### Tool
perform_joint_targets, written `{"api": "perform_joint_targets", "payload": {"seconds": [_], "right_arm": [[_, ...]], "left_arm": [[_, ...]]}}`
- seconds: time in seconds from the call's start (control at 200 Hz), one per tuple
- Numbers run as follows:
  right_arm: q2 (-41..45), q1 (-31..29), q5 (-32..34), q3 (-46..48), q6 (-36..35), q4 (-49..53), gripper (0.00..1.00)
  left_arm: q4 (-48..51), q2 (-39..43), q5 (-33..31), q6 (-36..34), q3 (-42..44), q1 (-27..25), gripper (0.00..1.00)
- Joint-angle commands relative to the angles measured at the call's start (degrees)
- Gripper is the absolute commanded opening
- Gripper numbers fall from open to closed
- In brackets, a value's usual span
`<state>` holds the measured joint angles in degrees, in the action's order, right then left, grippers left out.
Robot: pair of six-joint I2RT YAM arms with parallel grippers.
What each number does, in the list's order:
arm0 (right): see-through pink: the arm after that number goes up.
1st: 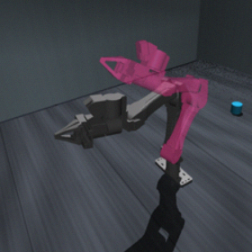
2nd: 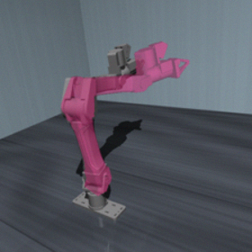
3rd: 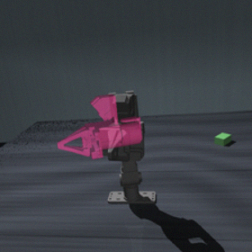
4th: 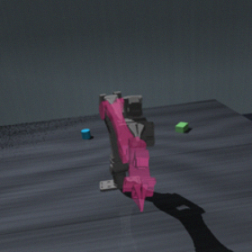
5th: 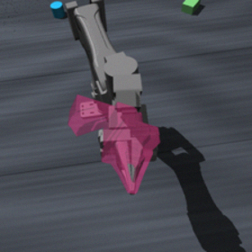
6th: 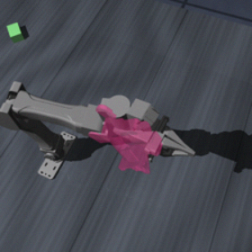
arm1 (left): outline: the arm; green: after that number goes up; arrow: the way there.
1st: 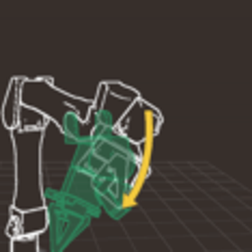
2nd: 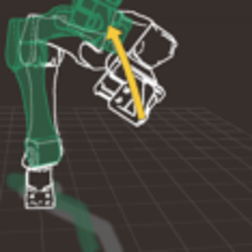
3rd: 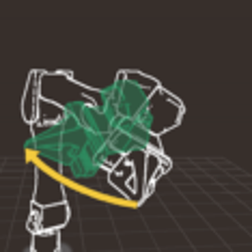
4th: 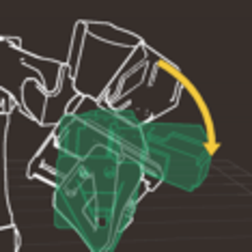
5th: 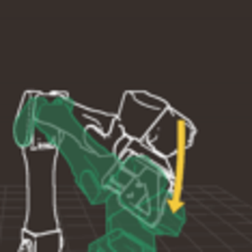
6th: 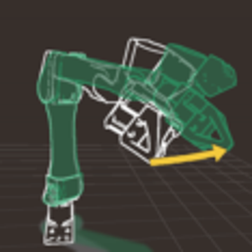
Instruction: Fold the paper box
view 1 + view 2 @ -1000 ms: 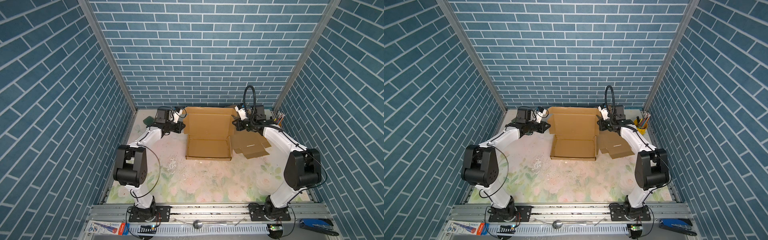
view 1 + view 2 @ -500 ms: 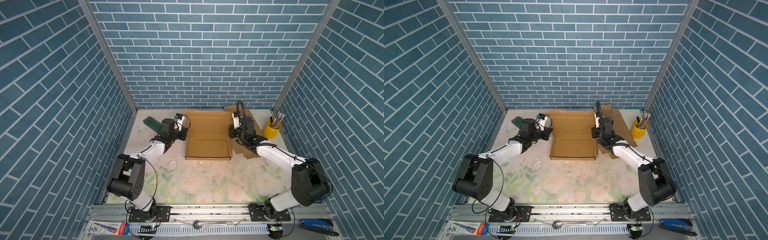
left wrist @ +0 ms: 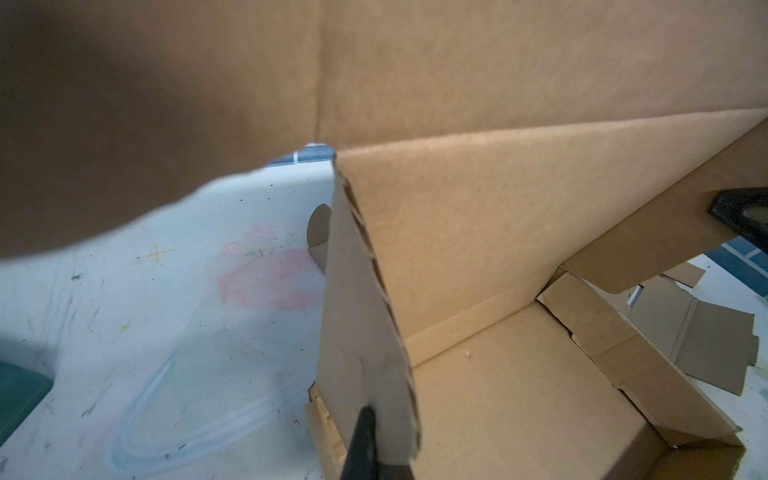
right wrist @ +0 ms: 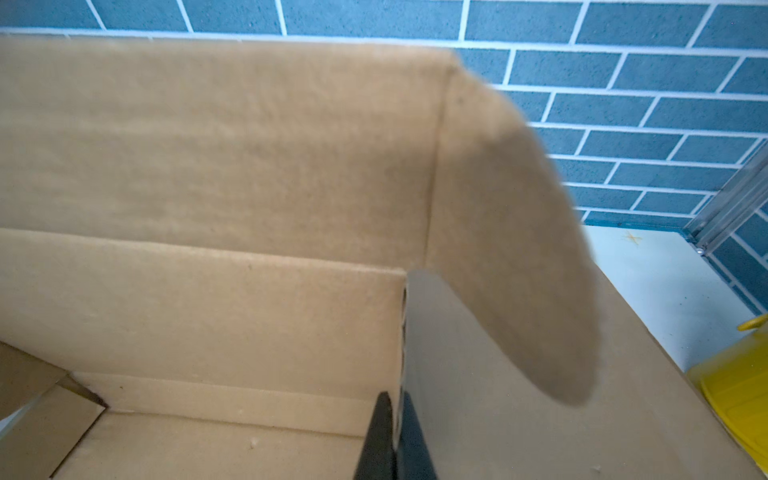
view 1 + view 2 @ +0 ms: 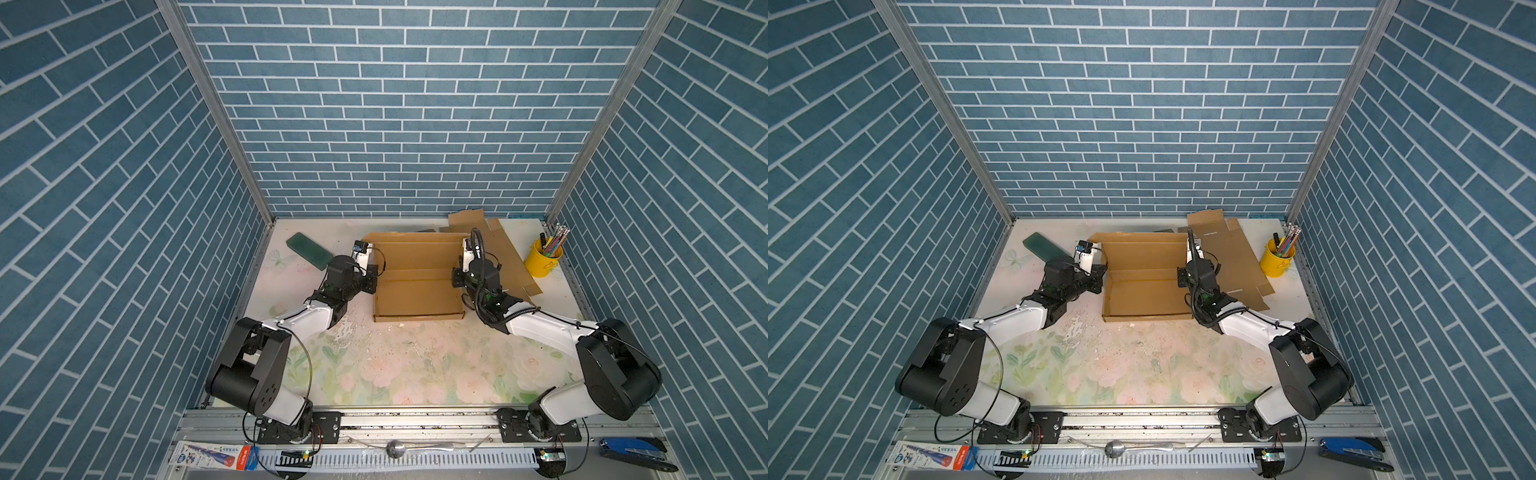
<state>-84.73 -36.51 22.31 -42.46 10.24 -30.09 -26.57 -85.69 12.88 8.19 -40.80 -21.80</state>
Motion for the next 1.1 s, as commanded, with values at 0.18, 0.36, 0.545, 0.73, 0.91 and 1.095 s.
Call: {"api": "perform_joint_targets", "payload": {"seconds": [0.18,0.36,0.545,0.73,0.91,1.095], "right_arm": [[1.2,-3.6,-0.5,6.4,-0.7,-7.9,0.0],[2.2,-4.4,0.0,10.2,-0.6,-10.1,0.0],[2.4,-4.8,-0.5,14.0,-0.4,-13.0,0.0],[2.2,-5.9,-0.3,16.7,0.2,-15.7,0.0],[2.1,-6.8,0.3,17.8,0.4,-16.0,0.0],[2.1,-7.1,0.4,19.5,0.9,-16.8,0.0]], "left_arm": [[-2.6,1.1,1.0,0.3,4.7,-3.3,0.04],[-5.0,0.9,-0.2,0.6,7.7,-4.4,0.04],[-6.2,1.0,-1.1,0.9,10.5,-5.1,0.04],[-7.4,1.7,-1.9,1.1,13.7,-5.4,0.04],[-9.0,1.7,-2.2,1.5,15.8,-5.7,0.04],[-8.5,2.8,-3.3,1.3,17.5,-5.7,0.04]]}}
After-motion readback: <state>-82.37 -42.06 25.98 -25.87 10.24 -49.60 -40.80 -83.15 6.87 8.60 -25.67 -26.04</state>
